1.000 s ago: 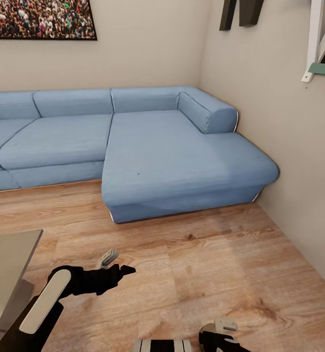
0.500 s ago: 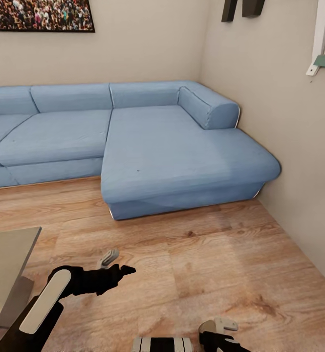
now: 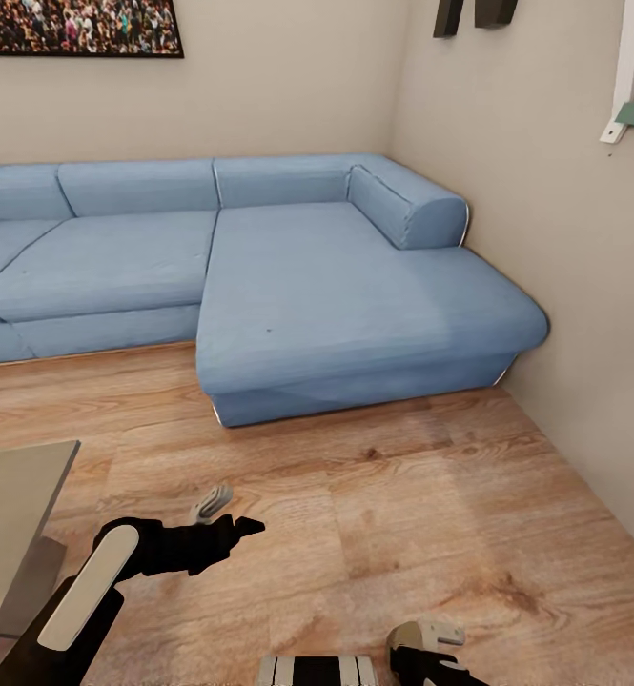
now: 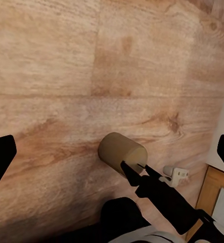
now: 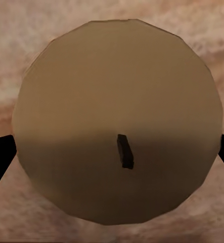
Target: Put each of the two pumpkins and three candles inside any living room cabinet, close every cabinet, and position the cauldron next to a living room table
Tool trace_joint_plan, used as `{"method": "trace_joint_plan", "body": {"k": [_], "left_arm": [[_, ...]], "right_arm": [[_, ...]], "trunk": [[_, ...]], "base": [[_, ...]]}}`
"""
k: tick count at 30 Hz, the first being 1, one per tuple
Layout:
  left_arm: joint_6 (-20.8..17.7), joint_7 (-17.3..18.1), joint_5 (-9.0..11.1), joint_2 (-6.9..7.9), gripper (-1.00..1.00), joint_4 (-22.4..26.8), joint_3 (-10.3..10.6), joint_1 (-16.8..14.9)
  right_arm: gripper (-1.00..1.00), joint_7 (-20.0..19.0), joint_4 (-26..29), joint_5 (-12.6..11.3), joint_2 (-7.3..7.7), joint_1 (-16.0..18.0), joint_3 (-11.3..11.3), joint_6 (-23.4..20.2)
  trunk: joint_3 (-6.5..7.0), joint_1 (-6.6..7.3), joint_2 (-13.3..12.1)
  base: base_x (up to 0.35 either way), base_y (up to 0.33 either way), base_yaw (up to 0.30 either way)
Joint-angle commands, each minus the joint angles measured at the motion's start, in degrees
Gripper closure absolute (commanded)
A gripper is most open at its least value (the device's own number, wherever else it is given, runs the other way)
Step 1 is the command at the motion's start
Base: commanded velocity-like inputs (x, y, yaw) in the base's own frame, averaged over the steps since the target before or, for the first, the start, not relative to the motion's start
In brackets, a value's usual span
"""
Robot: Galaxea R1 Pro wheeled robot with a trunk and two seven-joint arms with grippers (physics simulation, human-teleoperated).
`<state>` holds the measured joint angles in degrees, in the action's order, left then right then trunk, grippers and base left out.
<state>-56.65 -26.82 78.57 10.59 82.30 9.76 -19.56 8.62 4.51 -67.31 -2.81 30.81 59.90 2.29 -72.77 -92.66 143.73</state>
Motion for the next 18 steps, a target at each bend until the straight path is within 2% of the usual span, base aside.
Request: {"method": "trace_joint_plan", "body": {"k": [1,8,9,18], "left_arm": [[-0.01,-0.6,0.62,0.04,-1.0,0.05,0.08,-0.03],[-0.01,-0.6,0.62,0.04,-1.0,0.05,0.04,-0.02],[0.0,-0.6,0.62,0.04,-1.0,0.05,0.04,-0.03],[0.03,-0.6,0.63,0.04,-1.0,0.05,0.0,-0.03]], "right_arm": [[-1.0,0.2,0.1,-0.8,0.0,0.0,0.3,0.15],[-1.0,0.22,0.09,-0.8,0.0,0.0,0.3,0.17],[1.0,0.23,0.08,-0.8,0.0,0.01,0.3,0.17],[1.0,0.22,0.15,-0.8,0.0,-0.02,0.3,0.17]], "trunk": [[-0.27,-0.02,0.03],[-0.5,-0.04,0.04],[-0.5,-0.04,0.04],[-0.5,-0.04,0.04]], "base": [[0.0,0.0,0.0],[0.0,0.0,0.0],[0.0,0.0,0.0],[0.0,0.0,0.0]]}}
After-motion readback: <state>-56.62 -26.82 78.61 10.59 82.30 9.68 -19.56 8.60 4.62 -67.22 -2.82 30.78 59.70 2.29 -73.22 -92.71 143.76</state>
